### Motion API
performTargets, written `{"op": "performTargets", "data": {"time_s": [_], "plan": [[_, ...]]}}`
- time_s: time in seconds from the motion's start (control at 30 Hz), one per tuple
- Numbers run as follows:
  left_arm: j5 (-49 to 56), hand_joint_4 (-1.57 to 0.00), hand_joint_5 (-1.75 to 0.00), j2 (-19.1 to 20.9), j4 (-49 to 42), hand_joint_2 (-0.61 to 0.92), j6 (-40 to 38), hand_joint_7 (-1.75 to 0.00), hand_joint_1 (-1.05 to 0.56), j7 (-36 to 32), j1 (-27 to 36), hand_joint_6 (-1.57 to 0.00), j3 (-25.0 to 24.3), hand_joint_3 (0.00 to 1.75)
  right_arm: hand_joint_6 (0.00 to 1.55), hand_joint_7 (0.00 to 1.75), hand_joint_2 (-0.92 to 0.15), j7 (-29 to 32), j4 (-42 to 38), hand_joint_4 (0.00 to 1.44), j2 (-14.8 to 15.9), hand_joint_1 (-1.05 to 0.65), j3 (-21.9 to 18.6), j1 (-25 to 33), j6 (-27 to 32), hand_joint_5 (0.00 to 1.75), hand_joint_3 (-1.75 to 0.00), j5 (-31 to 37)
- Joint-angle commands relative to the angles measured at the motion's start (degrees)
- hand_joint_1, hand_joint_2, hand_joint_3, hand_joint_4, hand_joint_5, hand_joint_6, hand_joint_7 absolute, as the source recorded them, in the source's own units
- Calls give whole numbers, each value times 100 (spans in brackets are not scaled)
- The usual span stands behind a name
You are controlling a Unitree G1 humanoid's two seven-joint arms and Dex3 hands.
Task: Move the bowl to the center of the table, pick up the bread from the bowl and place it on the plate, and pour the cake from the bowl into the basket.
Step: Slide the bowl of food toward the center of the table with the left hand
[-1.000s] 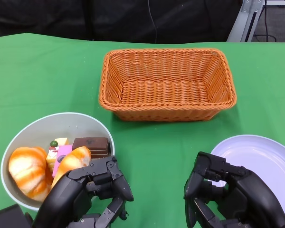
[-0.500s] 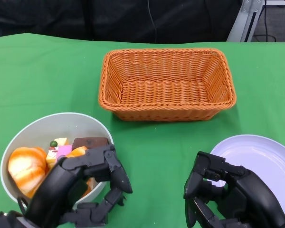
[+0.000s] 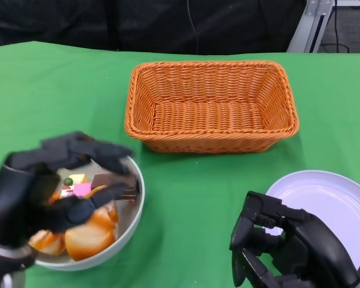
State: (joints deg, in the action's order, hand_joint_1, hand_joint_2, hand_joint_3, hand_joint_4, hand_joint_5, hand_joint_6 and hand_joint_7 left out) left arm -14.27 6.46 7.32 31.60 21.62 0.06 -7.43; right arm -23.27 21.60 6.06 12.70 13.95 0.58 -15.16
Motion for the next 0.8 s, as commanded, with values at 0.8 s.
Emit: {"op": "performTargets", "data": {"time_s": [0.8], "plan": [[2042,-47,0,1221,-3430,92,459,0,-67,-1937,-1216,-46,-1069,42,59,146,-49,-11,-64,68,-48,-19,25,-28,-109,175,-118,-13]]}}
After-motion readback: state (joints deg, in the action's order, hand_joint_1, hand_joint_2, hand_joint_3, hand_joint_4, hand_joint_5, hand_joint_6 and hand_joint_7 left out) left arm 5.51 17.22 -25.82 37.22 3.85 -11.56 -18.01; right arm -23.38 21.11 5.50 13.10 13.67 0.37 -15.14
